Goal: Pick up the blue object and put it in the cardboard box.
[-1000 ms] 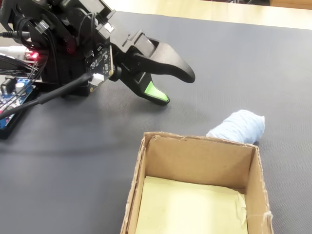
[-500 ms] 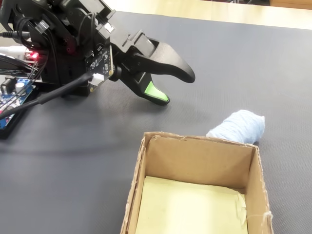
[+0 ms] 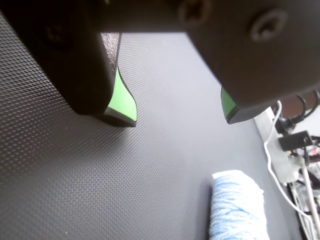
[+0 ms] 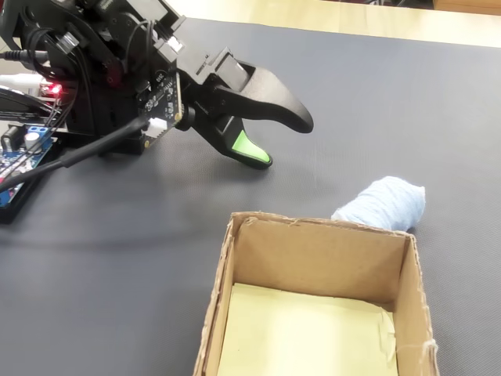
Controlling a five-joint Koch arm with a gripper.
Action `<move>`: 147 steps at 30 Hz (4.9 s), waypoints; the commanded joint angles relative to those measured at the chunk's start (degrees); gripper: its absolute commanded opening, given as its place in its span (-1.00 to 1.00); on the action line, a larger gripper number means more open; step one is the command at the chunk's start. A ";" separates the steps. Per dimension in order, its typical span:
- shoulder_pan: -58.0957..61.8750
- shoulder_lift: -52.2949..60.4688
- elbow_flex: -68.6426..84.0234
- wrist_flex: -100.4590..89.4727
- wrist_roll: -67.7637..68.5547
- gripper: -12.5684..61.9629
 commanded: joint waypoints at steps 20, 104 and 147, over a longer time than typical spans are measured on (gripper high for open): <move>-0.53 5.10 2.29 5.36 1.14 0.25; 10.55 -37.09 -55.28 27.25 -14.77 0.22; 16.44 -14.50 -41.31 -9.40 -1.67 -0.54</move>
